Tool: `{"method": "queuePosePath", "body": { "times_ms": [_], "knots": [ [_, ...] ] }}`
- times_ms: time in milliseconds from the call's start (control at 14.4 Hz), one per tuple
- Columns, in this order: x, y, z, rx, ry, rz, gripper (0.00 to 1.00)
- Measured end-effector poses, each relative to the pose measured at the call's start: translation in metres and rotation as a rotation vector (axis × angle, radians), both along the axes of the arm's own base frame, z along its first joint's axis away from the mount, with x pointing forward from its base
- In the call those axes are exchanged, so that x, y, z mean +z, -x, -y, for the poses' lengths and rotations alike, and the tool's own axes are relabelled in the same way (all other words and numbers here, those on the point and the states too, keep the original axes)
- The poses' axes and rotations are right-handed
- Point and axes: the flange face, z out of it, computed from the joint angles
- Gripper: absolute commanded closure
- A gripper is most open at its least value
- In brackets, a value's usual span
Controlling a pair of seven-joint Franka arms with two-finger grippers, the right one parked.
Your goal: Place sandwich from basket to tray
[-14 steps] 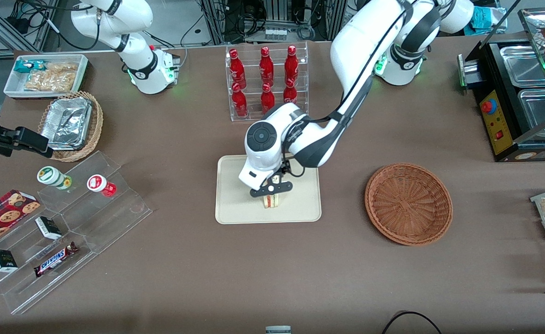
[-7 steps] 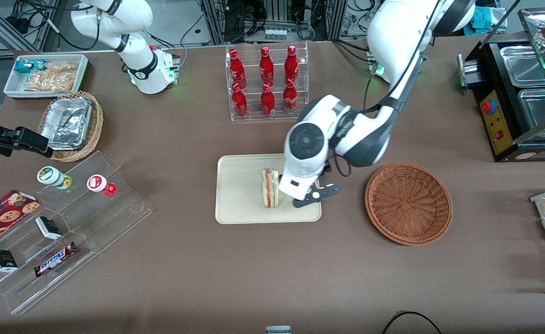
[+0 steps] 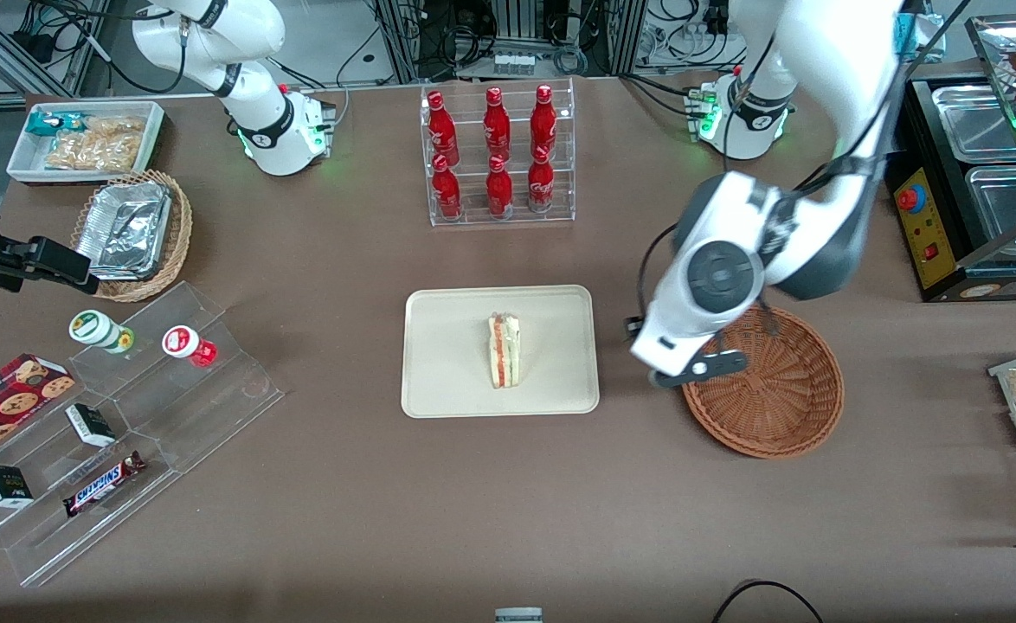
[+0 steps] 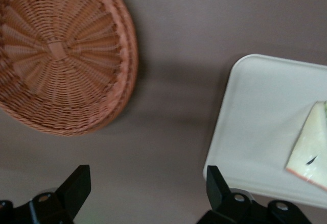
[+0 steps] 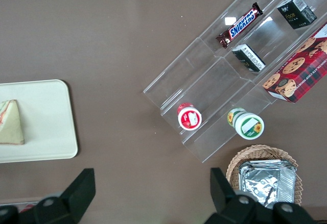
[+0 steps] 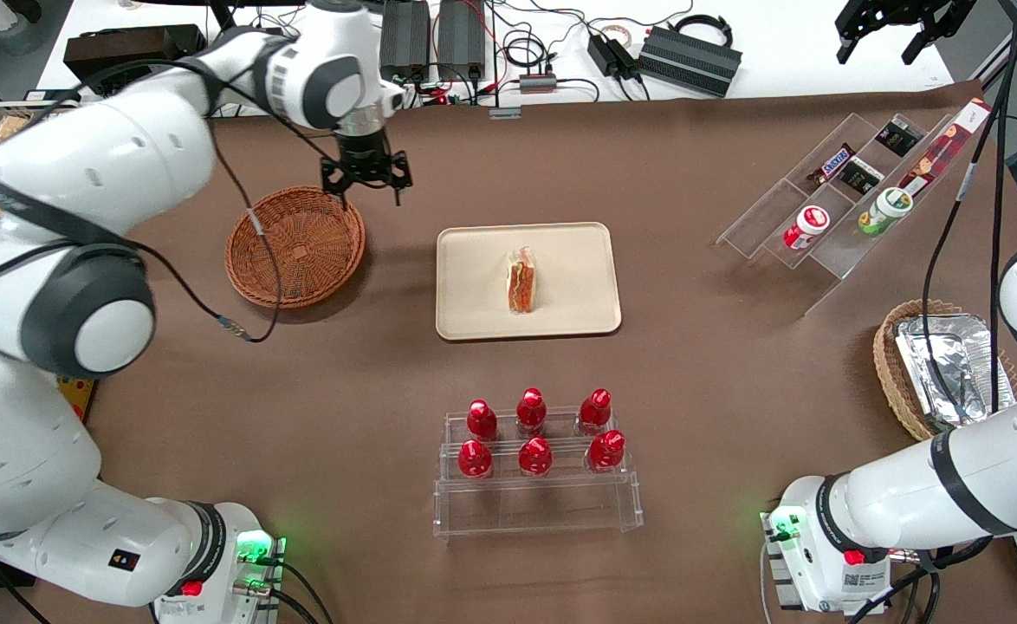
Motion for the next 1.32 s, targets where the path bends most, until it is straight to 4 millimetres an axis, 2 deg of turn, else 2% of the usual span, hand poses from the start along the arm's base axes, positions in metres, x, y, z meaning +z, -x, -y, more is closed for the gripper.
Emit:
{"method": "queuePosePath", "body": {
  "times_ms": [416, 832, 970, 1109, 1317],
  "knots": [
    [0.065, 0.039, -0.114, -0.126, 0.034, -0.020, 0.00],
    [0.145, 0.046, -0.211, -0.226, 0.082, 0.015, 0.00],
    [0.175, 0.041, -0.231, -0.233, 0.085, 0.070, 0.00],
    [0.198, 0.037, -0.237, -0.234, 0.061, 0.118, 0.00],
    [0.208, 0.034, -0.241, -0.233, 0.041, 0.140, 0.00]
  ]
}}
